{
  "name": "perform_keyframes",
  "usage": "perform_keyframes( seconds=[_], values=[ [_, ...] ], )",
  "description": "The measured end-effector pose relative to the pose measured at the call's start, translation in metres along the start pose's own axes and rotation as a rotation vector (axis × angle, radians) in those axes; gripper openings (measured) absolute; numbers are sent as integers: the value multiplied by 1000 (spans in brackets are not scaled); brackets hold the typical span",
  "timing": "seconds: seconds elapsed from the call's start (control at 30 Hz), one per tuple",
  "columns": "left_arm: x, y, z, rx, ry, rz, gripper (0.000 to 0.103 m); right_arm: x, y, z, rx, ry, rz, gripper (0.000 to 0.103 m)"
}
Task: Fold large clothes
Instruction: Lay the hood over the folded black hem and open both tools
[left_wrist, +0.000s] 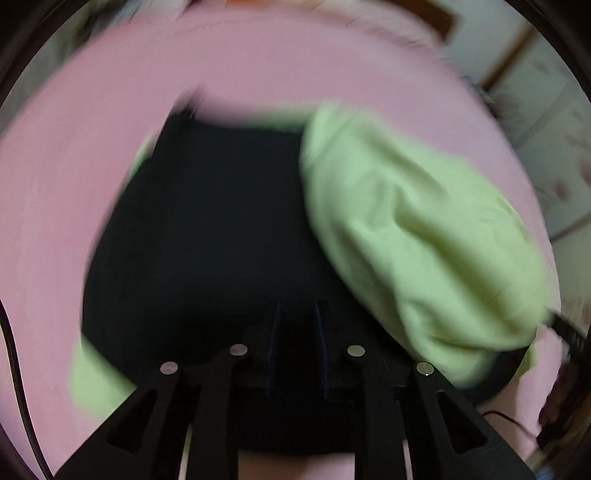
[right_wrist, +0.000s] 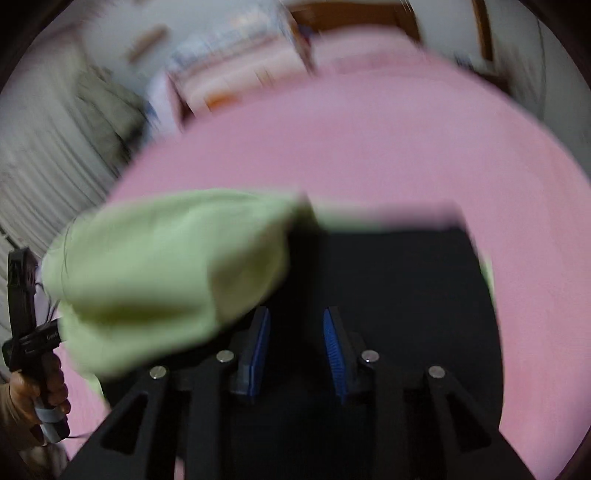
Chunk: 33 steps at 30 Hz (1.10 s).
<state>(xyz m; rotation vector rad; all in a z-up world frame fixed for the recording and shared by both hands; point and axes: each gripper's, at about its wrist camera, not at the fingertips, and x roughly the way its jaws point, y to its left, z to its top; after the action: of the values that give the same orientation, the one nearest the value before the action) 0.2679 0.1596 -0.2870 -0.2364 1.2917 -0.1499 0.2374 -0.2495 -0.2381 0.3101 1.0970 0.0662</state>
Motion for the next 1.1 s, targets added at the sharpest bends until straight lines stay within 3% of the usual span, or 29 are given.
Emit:
perform_keyframes(
  seconds=[0.07,0.2,0.33,0.47,0.53,0.63,0.77,0.83,0.97,1.1],
  values=[
    [-4,21,-16,-103,22,-28,16,-1,-6,-18,46,57,-4,30],
    [-21,25,-19,-171,-7,-73,18,-16,-5,-17,120,58,42,30],
    [-41,3,1,-148,-71,-137,20,-28,23,7,69,7,40,30],
    [-58,-41,24,-86,-170,-193,34,-31,65,38,-46,-59,66,30],
    [-55,-60,34,-42,-190,-176,40,-20,85,55,-96,-74,65,30],
    [-30,-88,35,32,-137,-117,40,-1,92,55,-134,-34,42,30],
    [21,-105,36,145,7,35,40,42,80,27,-164,116,-53,30],
    [31,-107,24,196,27,77,40,59,73,11,-180,191,-92,27],
    [30,-110,12,256,14,98,40,67,60,-9,-153,223,-75,27],
    [26,-110,8,229,25,77,40,62,60,-4,-116,227,-78,27]
  ],
)
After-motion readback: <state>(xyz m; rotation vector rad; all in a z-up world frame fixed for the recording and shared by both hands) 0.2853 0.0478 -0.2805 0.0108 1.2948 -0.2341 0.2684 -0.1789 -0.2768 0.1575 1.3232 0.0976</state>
